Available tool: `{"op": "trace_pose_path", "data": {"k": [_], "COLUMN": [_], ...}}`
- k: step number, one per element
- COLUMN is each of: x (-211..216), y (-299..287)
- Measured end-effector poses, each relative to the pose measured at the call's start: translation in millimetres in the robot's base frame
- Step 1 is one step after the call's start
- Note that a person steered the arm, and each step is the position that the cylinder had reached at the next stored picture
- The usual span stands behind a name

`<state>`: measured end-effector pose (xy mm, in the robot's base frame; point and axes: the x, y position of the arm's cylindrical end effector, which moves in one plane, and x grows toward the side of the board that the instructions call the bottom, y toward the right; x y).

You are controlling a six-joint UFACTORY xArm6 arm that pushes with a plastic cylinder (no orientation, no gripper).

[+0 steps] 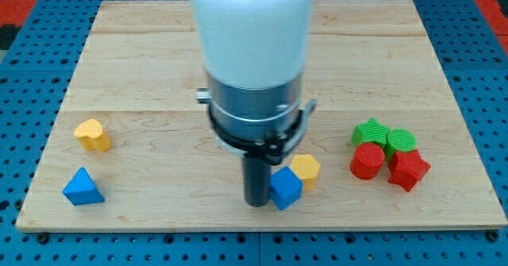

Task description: Move the yellow heart left to the green star

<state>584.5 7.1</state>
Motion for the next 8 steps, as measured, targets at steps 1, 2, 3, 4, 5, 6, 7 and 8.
{"op": "trace_pose_path", "data": {"k": [1, 2, 3, 4, 5, 6, 7, 8], "x": [-5.3, -13.4, -24.0, -71.8, -97.6, -142.4, -183.5, -190.3], "y": [27.8, 56.7, 45.8, -4.8, -60.7, -101.5, -167.2, -253.6]}}
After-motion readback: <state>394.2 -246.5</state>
